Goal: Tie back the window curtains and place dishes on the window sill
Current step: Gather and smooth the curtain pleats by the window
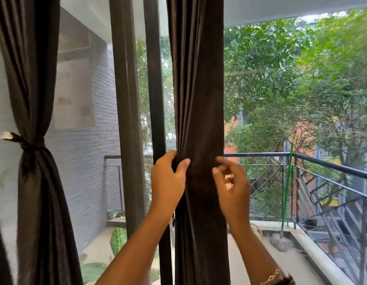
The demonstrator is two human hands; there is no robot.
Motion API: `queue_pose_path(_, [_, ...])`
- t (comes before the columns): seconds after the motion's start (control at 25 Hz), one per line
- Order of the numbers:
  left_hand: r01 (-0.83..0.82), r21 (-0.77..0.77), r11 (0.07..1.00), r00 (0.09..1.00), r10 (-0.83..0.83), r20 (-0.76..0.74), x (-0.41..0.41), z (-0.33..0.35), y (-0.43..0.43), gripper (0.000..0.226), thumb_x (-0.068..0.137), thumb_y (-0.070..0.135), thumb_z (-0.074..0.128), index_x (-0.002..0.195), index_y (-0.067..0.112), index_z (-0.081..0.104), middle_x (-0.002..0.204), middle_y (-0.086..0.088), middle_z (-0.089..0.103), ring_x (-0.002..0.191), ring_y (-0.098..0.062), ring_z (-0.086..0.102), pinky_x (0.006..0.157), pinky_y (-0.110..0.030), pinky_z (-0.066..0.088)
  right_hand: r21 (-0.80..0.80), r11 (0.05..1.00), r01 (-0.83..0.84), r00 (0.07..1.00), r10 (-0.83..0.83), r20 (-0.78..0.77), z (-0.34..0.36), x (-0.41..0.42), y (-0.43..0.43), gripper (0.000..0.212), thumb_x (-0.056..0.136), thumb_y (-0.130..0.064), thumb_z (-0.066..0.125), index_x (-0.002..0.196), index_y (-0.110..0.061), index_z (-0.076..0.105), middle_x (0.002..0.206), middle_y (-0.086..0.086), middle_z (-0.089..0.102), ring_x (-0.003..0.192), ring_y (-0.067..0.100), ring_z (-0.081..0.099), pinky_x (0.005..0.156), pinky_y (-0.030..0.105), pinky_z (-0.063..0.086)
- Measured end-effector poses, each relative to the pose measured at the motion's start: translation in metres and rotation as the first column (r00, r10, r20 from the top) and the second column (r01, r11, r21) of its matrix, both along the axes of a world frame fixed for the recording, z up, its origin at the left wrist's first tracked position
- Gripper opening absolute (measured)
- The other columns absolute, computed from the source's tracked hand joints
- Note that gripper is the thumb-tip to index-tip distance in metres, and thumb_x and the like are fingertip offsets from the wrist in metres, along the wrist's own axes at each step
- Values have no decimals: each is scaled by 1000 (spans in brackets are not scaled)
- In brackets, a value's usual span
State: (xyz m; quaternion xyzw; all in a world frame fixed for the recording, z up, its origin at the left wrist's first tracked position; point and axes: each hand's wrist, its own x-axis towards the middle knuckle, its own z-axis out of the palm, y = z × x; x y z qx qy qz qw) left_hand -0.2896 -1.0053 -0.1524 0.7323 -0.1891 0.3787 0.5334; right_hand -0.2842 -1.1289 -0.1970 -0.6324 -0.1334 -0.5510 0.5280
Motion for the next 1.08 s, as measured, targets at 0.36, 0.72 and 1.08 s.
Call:
queue_pose_path(0.36, [454, -96, 886, 884, -461, -79, 7, 7, 22, 17, 87, 2, 56, 98, 13, 64, 96, -5, 70, 91, -16, 67, 80, -26, 55, 407, 596, -692, 435, 794, -425, 27, 40, -50, 35, 58, -30, 73, 89, -14, 75, 93, 6, 74, 84, 16, 70, 67, 26, 56])
queue_pose_path(0.72, [88, 61, 994, 994, -92, 56, 4, 2, 12, 19, 87, 14, 60, 81, 30, 54, 75, 22, 54, 70, 19, 55, 64, 2, 41, -154, 970, 189, 931, -227, -287, 12, 15, -7, 44, 78, -12, 68, 119, -7, 53, 103, 11, 66, 90, 30, 64, 73, 36, 49])
queue_pose_path(1.08, [96, 99, 990, 989, -106, 100, 0, 3, -3, 28, 88, 33, 55, 63, 21, 52, 48, 14, 52, 47, -3, 52, 44, -11, 38, -545, 782, 302, 918, -393, -56, -13, -12, 42, 65, 72, -11, 65, 133, -1, 46, 91, 12, 55, 63, 27, 58, 47, 32, 48])
